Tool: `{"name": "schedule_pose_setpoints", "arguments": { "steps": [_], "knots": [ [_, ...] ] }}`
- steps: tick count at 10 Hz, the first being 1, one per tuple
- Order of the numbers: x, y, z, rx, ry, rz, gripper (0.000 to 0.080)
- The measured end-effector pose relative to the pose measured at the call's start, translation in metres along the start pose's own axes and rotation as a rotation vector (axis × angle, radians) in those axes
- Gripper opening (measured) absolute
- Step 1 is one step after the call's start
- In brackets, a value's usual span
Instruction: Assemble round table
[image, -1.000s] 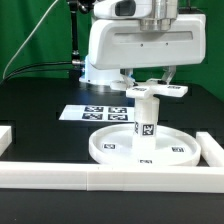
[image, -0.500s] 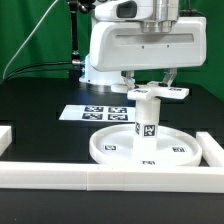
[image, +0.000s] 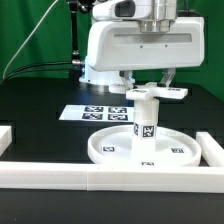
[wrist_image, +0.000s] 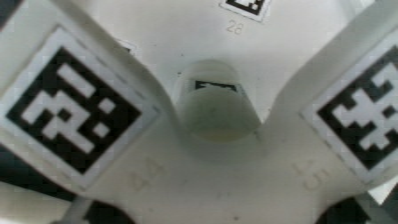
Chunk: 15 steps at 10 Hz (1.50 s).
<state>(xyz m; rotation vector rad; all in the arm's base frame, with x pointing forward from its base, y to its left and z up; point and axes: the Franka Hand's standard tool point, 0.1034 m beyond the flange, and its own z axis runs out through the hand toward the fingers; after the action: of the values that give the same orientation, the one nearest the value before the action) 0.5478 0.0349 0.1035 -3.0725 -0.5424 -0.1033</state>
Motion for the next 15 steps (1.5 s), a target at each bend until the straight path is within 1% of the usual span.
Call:
{"name": "schedule_pose_setpoints", "arguments": {
  "steps": [4,5,6,7,9,10,11,13,15],
  "knots": [
    [0.0,0.0,0.0,0.001,0.0,0.046,0.0448],
    [0.0,0.0,0.0,0.001,0.0,0.102,0.0448],
    [0.001,0.001,0.0,0.008,0.005,0.172,0.0448],
    [0.004,0.003,0.001,0.016,0.028,0.269,0.0448],
    [0.01,0.006,0.0,0.021,0.078,0.407,0.0448],
    [0.011,0.005,0.0,0.024,0.091,0.483,0.0448],
    [0.011,0.004,0.0,0.032,0.094,0.576,0.0448],
    [0.01,0.005,0.0,0.058,0.094,0.743,0.0448],
    [0.009,0.006,0.0,0.095,0.092,0.939,0.0448]
  ]
}}
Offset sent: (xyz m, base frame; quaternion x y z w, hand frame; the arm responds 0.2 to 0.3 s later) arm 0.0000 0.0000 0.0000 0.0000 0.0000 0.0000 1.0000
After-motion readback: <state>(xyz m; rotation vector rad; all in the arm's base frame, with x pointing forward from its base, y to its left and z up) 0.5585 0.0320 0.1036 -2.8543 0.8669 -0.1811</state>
